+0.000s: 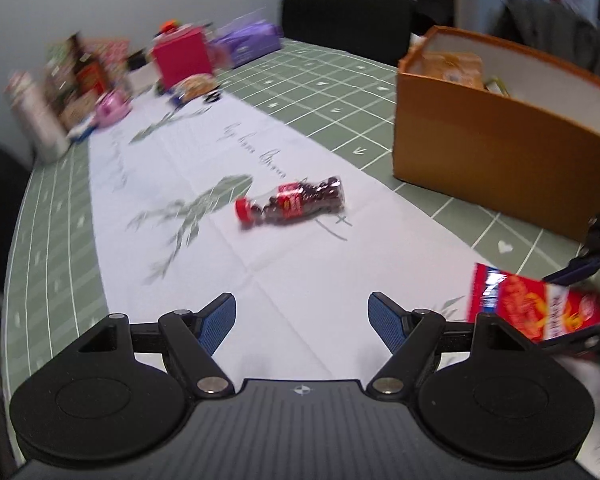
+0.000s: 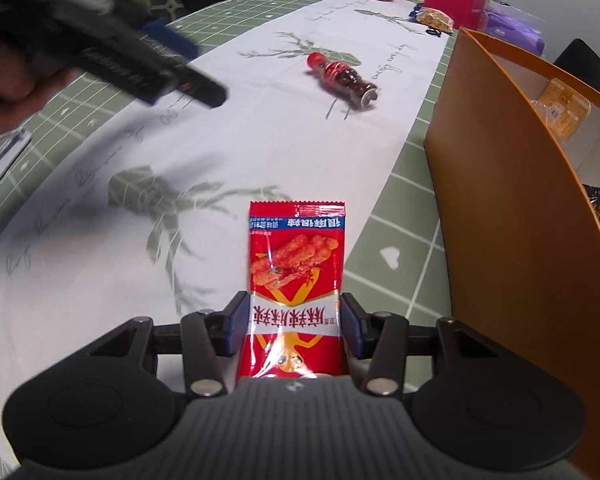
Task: Organize snacks
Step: 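Grasp the cola-bottle candy with the left tool while the right tool grasps the red spicy-strip packet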
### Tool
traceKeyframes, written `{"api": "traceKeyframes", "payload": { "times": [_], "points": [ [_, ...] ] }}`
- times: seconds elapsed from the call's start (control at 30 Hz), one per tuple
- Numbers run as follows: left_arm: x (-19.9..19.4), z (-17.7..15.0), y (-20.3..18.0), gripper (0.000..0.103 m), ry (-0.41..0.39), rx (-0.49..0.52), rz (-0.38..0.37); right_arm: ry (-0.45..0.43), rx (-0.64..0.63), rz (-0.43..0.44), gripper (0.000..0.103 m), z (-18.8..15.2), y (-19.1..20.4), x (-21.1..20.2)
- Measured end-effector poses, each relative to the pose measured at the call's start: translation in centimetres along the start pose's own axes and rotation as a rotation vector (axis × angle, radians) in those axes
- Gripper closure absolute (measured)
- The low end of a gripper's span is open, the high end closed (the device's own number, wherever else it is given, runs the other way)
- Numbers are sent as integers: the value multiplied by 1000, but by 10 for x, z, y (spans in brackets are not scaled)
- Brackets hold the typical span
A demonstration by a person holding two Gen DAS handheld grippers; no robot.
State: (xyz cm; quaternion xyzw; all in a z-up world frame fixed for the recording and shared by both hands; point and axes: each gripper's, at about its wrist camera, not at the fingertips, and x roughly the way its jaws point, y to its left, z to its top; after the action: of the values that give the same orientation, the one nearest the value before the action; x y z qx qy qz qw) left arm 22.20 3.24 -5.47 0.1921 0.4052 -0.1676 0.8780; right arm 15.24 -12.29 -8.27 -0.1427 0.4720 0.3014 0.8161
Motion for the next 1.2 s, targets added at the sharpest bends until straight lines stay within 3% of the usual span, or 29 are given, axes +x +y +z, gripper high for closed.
{"api": "traceKeyframes", "payload": {
  "times": [0.17,0.37,0.63,0.83,1.0,1.03,1.07,1.1,1.2],
  "points": [
    [22,25,3,18,-9,171,-3,7,-30,37,55,-8,-7,-5],
    [52,56,11,18,-2,281,-50,5,-9,69,53,-4,-14,-4],
    [91,79,6,18,39,486,-175,-4,-22,82,52,-4,-17,-4],
    [117,95,22,18,105,420,-241,-3,-21,88,50,-4,-18,-3],
    [131,87,22,20,196,386,-297,-2,-15,90,50,-3,-19,-3],
    [128,85,21,31,180,375,-306,-2,-16,89,49,-3,-19,-2],
    [126,84,20,52,176,358,-323,-2,-18,87,49,-3,-19,-2],
    [123,83,18,65,170,356,-322,-1,-19,86,49,-2,-18,-2],
    [114,76,6,69,167,345,-307,0,-23,81,49,-2,-18,-2]
  ]
}}
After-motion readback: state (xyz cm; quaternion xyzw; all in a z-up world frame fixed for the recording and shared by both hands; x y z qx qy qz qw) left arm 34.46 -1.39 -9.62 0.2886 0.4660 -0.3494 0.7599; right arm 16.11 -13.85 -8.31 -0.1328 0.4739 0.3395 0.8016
